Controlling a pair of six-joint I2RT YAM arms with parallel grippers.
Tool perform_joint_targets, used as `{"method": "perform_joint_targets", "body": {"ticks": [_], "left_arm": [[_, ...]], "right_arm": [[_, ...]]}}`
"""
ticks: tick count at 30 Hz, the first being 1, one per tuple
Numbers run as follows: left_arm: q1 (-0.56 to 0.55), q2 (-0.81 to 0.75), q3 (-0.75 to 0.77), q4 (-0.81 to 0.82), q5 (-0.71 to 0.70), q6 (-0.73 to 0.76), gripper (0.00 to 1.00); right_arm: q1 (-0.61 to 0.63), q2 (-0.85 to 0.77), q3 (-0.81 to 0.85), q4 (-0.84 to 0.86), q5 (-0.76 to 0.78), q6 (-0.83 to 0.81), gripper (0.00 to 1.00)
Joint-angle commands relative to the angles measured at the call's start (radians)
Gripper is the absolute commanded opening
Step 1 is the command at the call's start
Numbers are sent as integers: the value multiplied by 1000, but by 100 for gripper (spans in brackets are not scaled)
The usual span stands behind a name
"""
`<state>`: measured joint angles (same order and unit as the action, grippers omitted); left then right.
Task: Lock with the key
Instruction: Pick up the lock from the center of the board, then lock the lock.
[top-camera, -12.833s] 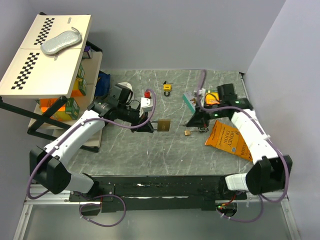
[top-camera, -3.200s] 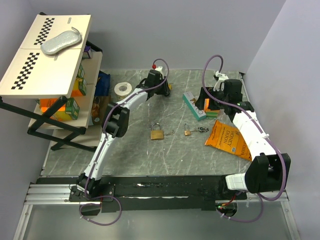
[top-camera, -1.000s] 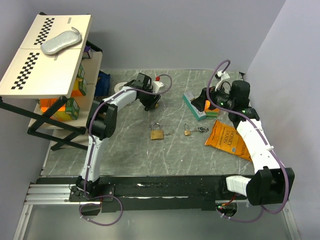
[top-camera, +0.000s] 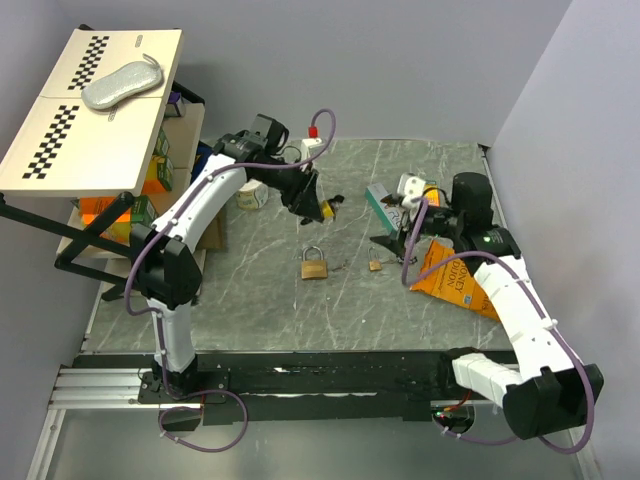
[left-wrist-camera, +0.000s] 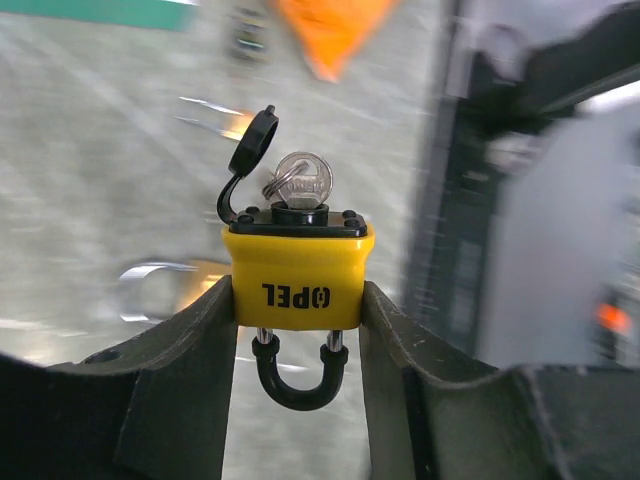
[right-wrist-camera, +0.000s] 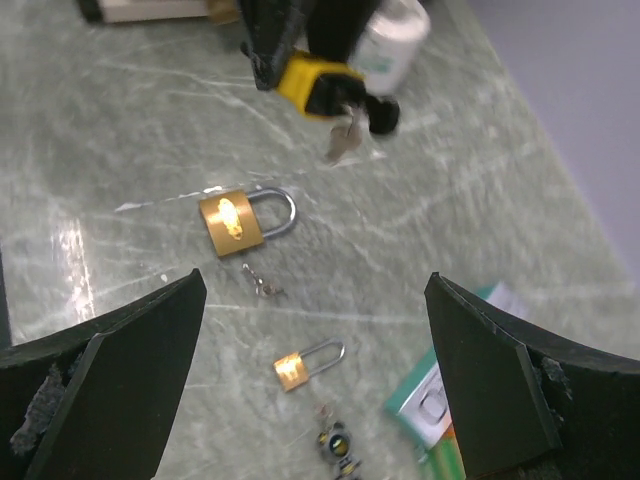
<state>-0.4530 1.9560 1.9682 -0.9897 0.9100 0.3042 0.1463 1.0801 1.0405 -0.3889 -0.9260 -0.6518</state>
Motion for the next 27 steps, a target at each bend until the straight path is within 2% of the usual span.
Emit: {"method": "perform_joint_targets", "body": {"ticks": [1,6,10,16,19,27], "left_arm": [[-39,-25,8,-190,217,12,1],[-85,-28,-3,-306,265,93,1],[-115,-20,-17,-375,331,114,1],[-142,-32,-37,-369,348,110,1],[-150,-37,-48,-374,362,110,1],[-167,-34,-46,-380,382,104,1]], "right_arm": [[93,-51,-11,-44,-43,-253,99],[209,-75,-11,-80,-34,-402,99],[289,-78,-13,-136,-31,-508,90],[374,-60,-10,-151,-27,-514,71],[391,-45,-5,-168,-17,-523,66],[424,-19,-26,-165,18,-528,62]]}}
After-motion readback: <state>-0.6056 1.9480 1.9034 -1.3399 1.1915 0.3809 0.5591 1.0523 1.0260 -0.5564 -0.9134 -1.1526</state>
